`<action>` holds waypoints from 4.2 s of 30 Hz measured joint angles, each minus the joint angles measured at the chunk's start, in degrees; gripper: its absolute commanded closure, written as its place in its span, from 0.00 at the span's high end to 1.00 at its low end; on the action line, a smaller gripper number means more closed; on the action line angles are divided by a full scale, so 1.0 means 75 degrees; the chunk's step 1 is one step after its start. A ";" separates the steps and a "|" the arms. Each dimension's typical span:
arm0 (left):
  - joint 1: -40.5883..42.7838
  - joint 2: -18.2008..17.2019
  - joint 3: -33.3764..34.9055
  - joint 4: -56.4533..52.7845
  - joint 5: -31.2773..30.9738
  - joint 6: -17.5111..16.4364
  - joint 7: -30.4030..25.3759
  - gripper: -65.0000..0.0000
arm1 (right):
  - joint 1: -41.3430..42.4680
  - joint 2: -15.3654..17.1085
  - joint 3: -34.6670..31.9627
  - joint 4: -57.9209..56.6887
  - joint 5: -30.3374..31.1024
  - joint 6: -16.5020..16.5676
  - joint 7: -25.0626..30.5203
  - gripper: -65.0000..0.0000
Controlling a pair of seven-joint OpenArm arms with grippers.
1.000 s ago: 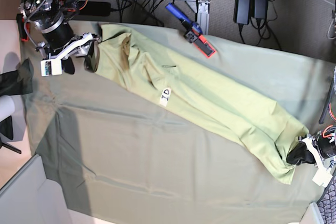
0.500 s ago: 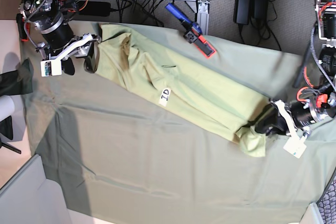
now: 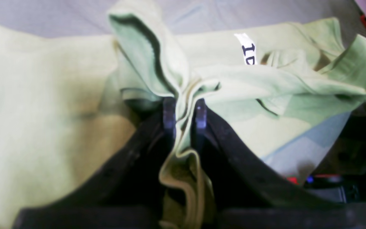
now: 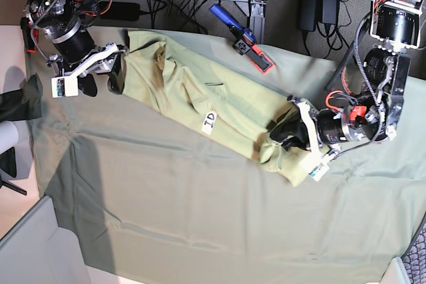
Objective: Fold the T-shirt properly
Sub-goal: 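Carry the strip end with the left gripper over toward the collar end, then release the strip and move the right gripper onto the folded bundle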
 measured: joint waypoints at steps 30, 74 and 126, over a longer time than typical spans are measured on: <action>-0.0041 0.0667 0.0009 0.0000 -0.2556 0.0003 0.0892 0.44 | -0.0329 -0.1265 0.1647 -0.0204 0.1262 -0.0061 -0.0425 0.57; -0.0020 0.0172 -0.1037 0.0000 -0.2576 0.0003 0.0950 0.44 | 0.0166 -0.1813 0.0006 -0.2116 0.1265 -0.0064 -0.0017 0.00; -0.0003 -0.2011 -0.1209 0.0003 -0.2882 0.0000 0.1005 0.44 | 0.1973 -0.3777 -0.2378 -0.0638 -0.0458 -0.0050 0.0000 0.00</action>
